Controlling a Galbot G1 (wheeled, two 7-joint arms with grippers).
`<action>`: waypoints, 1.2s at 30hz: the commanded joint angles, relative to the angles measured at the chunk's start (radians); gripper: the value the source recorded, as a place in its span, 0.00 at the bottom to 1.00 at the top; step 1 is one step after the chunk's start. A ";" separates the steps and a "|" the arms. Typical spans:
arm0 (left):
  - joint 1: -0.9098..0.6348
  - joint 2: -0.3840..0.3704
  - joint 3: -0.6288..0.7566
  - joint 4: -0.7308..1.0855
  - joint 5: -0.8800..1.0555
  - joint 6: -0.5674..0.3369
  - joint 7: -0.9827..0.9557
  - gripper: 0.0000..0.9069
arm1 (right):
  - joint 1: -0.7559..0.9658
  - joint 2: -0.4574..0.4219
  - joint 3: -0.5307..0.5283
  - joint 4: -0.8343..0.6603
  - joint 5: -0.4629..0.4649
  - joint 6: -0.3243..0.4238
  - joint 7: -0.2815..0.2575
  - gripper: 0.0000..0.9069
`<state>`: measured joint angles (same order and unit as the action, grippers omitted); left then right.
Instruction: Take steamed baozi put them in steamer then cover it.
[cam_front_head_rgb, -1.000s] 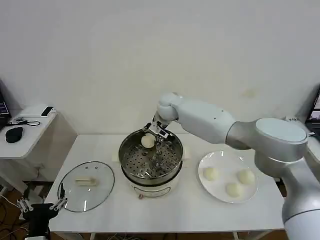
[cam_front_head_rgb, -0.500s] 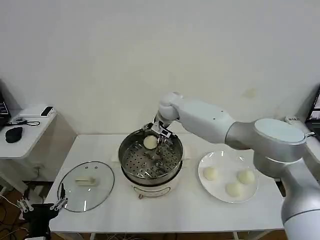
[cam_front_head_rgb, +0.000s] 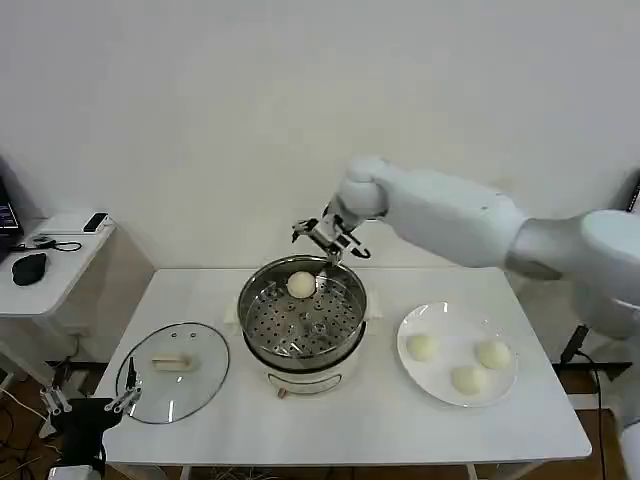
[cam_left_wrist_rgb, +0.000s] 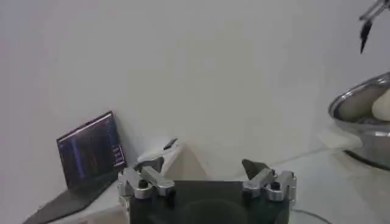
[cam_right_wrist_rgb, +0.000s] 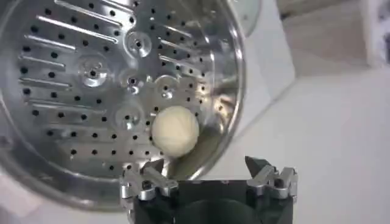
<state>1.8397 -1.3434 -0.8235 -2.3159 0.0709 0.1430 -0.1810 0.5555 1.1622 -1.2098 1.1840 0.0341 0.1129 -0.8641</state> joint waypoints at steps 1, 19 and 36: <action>-0.037 0.051 -0.006 -0.003 -0.065 0.028 0.004 1.00 | 0.089 -0.344 -0.069 0.303 0.132 -0.274 0.041 1.00; -0.077 0.076 0.047 0.028 -0.034 0.033 0.009 1.00 | -0.344 -0.718 0.130 0.425 0.044 -0.419 -0.003 1.00; -0.035 0.070 -0.014 0.024 -0.036 0.031 0.012 1.00 | -0.492 -0.446 0.203 0.159 -0.010 -0.409 -0.025 1.00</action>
<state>1.7999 -1.2762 -0.8246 -2.2905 0.0348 0.1733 -0.1691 0.1646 0.6239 -1.0607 1.4530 0.0440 -0.2806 -0.8830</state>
